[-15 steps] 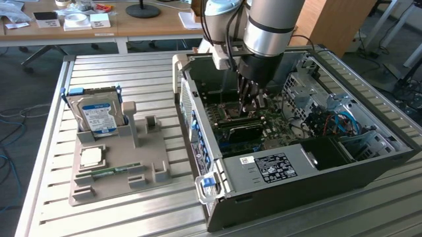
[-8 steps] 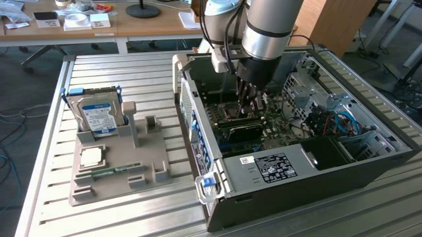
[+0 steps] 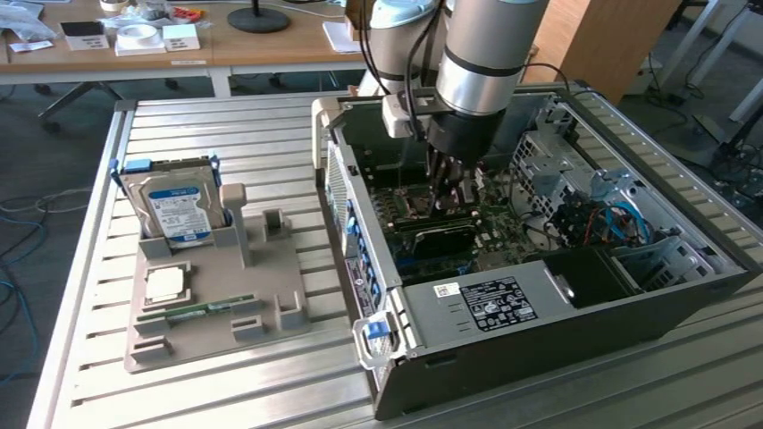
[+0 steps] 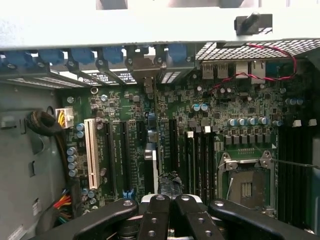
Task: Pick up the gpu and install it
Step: 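Press down on the gpu until it lock into place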
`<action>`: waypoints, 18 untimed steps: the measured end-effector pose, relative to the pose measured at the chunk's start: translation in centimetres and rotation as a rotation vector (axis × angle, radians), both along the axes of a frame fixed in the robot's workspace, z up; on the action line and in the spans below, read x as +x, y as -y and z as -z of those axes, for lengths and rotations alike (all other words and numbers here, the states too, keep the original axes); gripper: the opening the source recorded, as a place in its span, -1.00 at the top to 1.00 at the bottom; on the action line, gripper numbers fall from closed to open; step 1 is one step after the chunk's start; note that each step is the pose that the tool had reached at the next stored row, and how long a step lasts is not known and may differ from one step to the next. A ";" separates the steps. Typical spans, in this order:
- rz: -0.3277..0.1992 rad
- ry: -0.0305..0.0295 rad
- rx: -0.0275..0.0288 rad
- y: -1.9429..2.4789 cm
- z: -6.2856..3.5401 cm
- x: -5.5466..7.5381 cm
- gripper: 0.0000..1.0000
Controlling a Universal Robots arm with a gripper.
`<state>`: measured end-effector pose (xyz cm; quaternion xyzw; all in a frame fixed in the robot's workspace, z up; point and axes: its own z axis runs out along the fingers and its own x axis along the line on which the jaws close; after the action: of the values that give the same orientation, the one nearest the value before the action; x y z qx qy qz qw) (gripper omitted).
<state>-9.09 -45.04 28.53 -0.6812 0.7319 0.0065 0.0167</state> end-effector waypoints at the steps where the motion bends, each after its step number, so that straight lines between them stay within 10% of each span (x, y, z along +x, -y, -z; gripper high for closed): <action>1: 0.000 0.0000 -0.0001 0.04 0.02 0.0 0.79; 18: 0.000 0.0000 0.0001 0.19 0.98 0.0 0.79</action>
<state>-9.07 -45.23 27.55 -0.6813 0.7318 0.0065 0.0167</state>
